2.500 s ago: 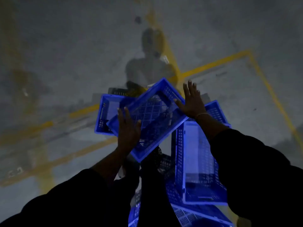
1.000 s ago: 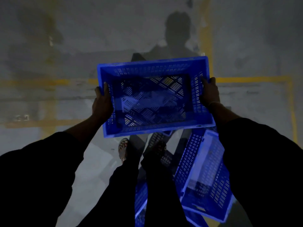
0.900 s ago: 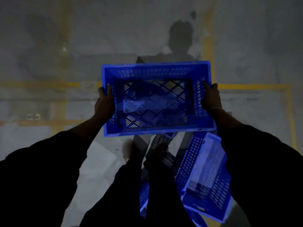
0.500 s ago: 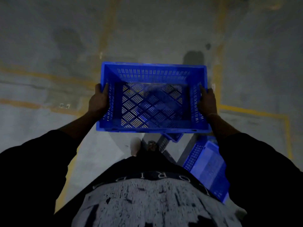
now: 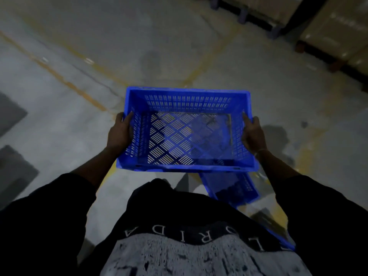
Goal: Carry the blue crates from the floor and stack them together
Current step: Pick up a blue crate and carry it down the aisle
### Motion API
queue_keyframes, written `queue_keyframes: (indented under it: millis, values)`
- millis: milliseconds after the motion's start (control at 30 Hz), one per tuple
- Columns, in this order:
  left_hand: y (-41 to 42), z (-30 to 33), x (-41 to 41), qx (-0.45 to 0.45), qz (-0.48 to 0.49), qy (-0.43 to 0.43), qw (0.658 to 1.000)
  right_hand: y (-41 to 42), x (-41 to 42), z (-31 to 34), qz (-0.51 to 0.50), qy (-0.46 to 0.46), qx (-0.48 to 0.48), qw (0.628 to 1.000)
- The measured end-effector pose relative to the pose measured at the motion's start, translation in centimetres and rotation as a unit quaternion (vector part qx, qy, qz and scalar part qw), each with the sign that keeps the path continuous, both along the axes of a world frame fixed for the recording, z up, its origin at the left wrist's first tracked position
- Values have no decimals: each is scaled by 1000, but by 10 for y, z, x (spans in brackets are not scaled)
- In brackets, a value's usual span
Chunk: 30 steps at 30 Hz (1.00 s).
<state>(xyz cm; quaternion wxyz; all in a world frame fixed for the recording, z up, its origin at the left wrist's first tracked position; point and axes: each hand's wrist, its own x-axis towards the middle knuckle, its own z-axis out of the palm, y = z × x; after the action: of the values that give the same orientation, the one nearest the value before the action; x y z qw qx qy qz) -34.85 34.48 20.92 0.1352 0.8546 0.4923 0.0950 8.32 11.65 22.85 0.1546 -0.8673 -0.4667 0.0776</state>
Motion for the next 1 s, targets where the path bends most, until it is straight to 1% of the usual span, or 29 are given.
queue_keyframes:
  millis: [33, 100, 233, 400, 533, 700, 1000]
  values:
    - [5, 0, -15, 1, 17, -7, 1000, 17, -5, 0, 37, -12, -4, 999]
    - [17, 0, -45, 6, 50, -20, 999, 58, -18, 5, 64, -10, -12, 998]
    - [48, 2, -106, 9, 121, -55, 991, 147, -63, 14, 116, 0, 13, 993]
    - [101, 9, -185, 15, 180, -103, 978, 256, -129, 12, 175, 13, 27, 984]
    - [137, 15, -241, 20, 218, -114, 969, 327, -181, 9, 195, 11, 38, 980]
    - [176, 17, -313, 15, 260, -120, 958, 411, -249, 7, 234, 32, 42, 971]
    - [247, 6, -411, 6, 340, -139, 930, 581, -354, -3, 329, 29, 47, 943]
